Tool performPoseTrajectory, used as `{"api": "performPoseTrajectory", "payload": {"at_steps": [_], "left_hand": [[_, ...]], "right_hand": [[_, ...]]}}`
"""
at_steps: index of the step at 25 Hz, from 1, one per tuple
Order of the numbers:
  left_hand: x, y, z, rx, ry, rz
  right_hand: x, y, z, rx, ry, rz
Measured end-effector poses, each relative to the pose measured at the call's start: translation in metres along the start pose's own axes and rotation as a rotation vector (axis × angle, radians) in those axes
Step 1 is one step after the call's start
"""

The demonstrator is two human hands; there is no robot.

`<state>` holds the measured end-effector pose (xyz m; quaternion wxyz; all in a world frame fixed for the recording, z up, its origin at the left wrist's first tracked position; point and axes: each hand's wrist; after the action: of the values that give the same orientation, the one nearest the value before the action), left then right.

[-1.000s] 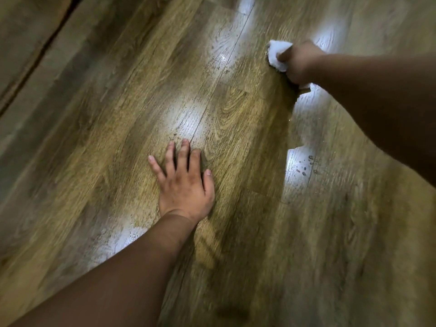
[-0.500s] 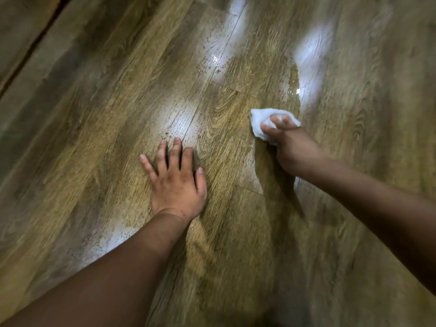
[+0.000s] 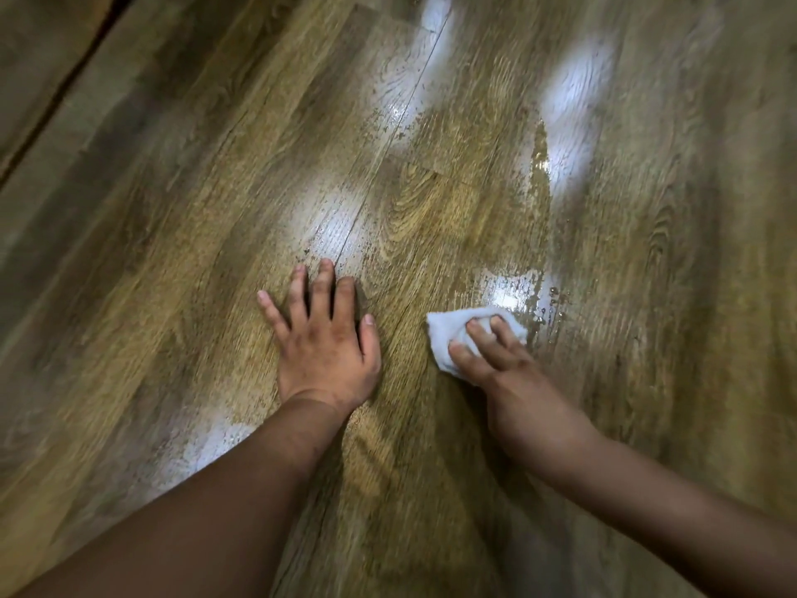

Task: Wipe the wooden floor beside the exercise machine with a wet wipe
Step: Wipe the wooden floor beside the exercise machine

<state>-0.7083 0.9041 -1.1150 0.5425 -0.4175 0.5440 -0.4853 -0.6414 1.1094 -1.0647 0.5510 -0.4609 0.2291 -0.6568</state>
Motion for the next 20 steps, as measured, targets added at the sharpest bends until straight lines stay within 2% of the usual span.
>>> {"api": "performPoseTrajectory", "payload": {"at_steps": [2, 5, 11, 14, 16, 18, 20], "left_hand": [[0.000, 0.000, 0.000, -0.009, 0.006, 0.005], [-0.001, -0.001, 0.000, -0.006, 0.009, 0.004], [-0.002, -0.001, 0.001, 0.005, 0.016, 0.010], [0.001, 0.000, 0.001, -0.002, 0.021, 0.017], [-0.001, -0.001, 0.000, -0.001, 0.018, 0.030], [-0.003, -0.001, 0.001, 0.008, 0.008, 0.025], [-0.003, -0.005, 0.002, 0.046, -0.006, -0.006]], "right_hand": [[0.001, 0.004, 0.007, 0.032, -0.033, 0.015], [-0.029, -0.022, -0.024, -0.033, -0.020, 0.084], [-0.117, -0.113, -0.147, -0.223, 0.234, 0.166], [-0.107, -0.096, -0.137, -0.346, 0.256, 0.081], [-0.082, -0.047, -0.085, -0.380, 0.160, 0.025], [-0.051, 0.005, -0.016, -0.283, -0.055, 0.053], [-0.065, 0.014, 0.007, -0.260, -0.169, 0.096]]}}
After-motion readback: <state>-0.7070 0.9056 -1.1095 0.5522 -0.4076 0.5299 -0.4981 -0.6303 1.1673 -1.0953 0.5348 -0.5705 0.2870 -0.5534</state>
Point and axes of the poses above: each hand's wrist, its own z-axis away from the middle knuckle, its own y-axis out of the palm, x = y × z, and after that the axes turned 1 degree about -y, right-handed
